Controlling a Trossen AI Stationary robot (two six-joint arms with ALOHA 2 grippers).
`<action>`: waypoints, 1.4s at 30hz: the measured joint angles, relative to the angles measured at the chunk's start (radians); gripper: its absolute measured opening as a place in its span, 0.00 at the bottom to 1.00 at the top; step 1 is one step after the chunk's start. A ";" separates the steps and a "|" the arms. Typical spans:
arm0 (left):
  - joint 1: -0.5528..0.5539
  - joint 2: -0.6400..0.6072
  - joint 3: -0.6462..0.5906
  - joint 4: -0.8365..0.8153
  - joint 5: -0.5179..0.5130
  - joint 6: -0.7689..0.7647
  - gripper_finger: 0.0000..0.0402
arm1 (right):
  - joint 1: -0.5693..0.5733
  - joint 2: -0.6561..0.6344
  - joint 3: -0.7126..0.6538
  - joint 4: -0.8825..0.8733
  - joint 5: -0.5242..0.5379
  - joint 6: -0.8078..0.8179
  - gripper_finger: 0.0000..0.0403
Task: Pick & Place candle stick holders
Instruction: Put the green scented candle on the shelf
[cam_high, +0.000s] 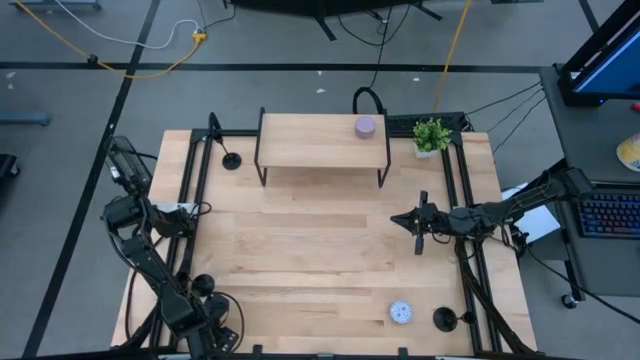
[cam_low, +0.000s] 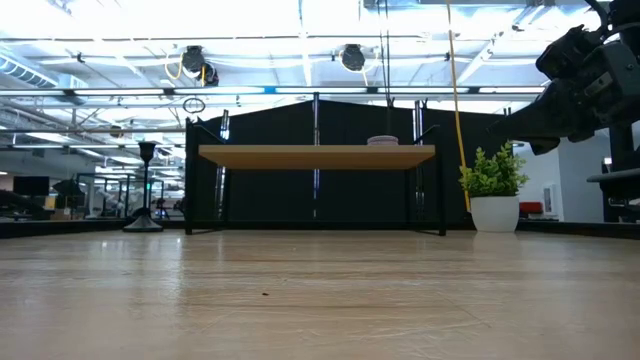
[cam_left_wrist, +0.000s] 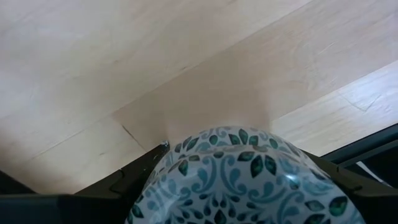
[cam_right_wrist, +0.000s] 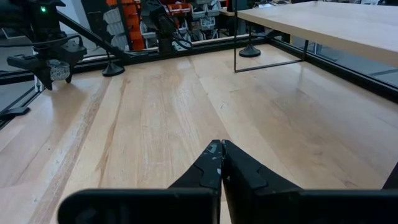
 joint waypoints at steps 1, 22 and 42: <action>0.001 0.000 0.000 0.001 -0.001 0.000 0.70 | 0.000 0.000 0.000 0.000 0.000 0.000 0.00; 0.156 0.007 0.031 0.048 -0.015 0.171 0.70 | 0.000 0.000 0.000 0.000 0.000 0.000 0.00; 0.347 0.003 0.034 0.121 0.010 0.414 0.70 | 0.000 0.000 0.000 0.000 -0.001 -0.003 0.00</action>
